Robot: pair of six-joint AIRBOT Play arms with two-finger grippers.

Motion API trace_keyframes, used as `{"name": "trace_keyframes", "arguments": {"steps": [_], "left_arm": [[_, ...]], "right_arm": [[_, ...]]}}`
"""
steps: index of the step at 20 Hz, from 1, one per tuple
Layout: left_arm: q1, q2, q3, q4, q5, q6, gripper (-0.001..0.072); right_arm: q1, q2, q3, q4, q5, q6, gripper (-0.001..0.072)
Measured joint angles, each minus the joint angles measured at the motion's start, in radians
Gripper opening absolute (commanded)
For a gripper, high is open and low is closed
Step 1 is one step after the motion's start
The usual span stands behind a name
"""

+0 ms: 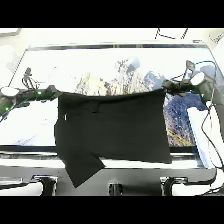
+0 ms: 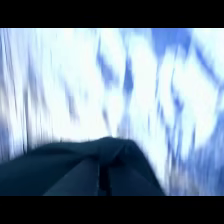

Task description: Fold the clothes and pants, and hang the long-sleeved shirts on hangers.

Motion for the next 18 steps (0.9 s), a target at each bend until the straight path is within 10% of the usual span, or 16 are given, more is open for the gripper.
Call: {"name": "trace_keyframes", "arguments": {"steps": [9, 18], "left_arm": [[-0.091, -0.144, 0.079, -0.026, 0.187, 0.03, 0.0025], [-0.02, -0.095, 0.044, 0.238, -0.349, -0.138, 0.0024]], "right_arm": [[-0.028, -0.092, 0.022, -0.01, -0.085, 0.09, 0.0042], [-0.097, -0.037, 0.003, -0.079, 0.511, 0.028, 0.004]]}}
